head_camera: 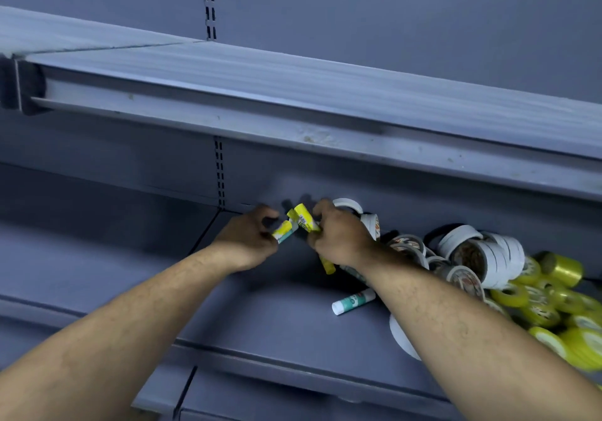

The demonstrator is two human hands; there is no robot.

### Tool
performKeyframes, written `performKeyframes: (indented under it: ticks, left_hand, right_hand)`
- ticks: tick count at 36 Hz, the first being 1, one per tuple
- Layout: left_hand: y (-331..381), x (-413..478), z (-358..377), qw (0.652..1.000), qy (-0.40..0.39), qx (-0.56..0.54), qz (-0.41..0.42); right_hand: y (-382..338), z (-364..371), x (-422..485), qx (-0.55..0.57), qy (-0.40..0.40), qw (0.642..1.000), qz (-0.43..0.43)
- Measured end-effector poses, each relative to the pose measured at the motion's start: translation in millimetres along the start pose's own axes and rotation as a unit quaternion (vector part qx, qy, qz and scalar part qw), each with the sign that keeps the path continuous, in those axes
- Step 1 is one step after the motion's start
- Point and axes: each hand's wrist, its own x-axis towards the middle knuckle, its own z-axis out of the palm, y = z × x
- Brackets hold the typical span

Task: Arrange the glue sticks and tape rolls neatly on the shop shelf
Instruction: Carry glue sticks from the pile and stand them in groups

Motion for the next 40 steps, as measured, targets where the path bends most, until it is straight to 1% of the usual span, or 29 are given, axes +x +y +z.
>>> performKeyframes:
  ticks: [3, 6, 11, 16, 18, 21, 24, 26, 30, 33, 35, 37, 40]
  left_hand:
    - [1.5, -0.6, -4.4, 0.999, 0.048, 0.024, 0.002]
    - [0.7, -3.8, -7.8, 0.997, 0.063, 0.023, 0.034]
    - [-6.4, -6.2, -5.8, 0.996, 0.048, -0.064, 0.033]
    - [-10.1, -2.3, 2.9, 0.987, 0.042, -0.146, 0.042]
    - [-9.3, -2.2, 7.2, 0.982, 0.034, -0.178, 0.055]
    - [-5.5, -2.2, 13.3, 0.977, 0.032, -0.199, 0.071]
    - [-0.4, -1.9, 17.5, 0.978, 0.034, -0.185, 0.089]
    - [5.3, -3.3, 20.6, 0.982, 0.027, -0.158, 0.101]
    - [29.2, -12.5, 28.5, 0.984, 0.019, -0.12, 0.131]
    - [50.4, -18.0, 40.0, 0.983, 0.004, -0.103, 0.151]
    - [63.9, -21.1, 51.3, 0.981, -0.018, -0.107, 0.162]
    - [79.1, -24.1, 66.0, 0.977, -0.017, -0.103, 0.185]
    - [108.2, -35.4, 92.4, 0.968, -0.024, -0.112, 0.224]
  right_hand:
    - [-1.2, 1.0, -0.1, 0.0, 0.032, 0.999, 0.017]
    - [-4.6, -0.5, -2.2, 0.042, 0.057, 0.996, 0.055]
    - [-9.0, -1.7, -8.2, 0.135, 0.095, 0.981, 0.107]
    - [-16.9, -0.8, -21.9, 0.214, 0.08, 0.964, 0.133]
    - [-19.0, -0.4, -27.0, 0.225, 0.079, 0.961, 0.138]
    - [-19.2, 0.6, -32.3, 0.26, 0.086, 0.948, 0.161]
    - [-15.2, 5.5, -36.1, 0.245, 0.091, 0.95, 0.173]
    - [-10.3, 5.5, -40.0, 0.213, 0.102, 0.956, 0.174]
    - [-4.0, -8.8, -55.2, 0.184, 0.112, 0.96, 0.18]
    - [4.8, -25.6, -72.2, 0.157, 0.136, 0.962, 0.176]
    - [13.4, -35.8, -87.1, 0.16, 0.161, 0.96, 0.164]
    - [24.3, -47.5, -106.1, 0.158, 0.188, 0.957, 0.155]
    - [48.9, -68.3, -139.4, 0.137, 0.214, 0.953, 0.164]
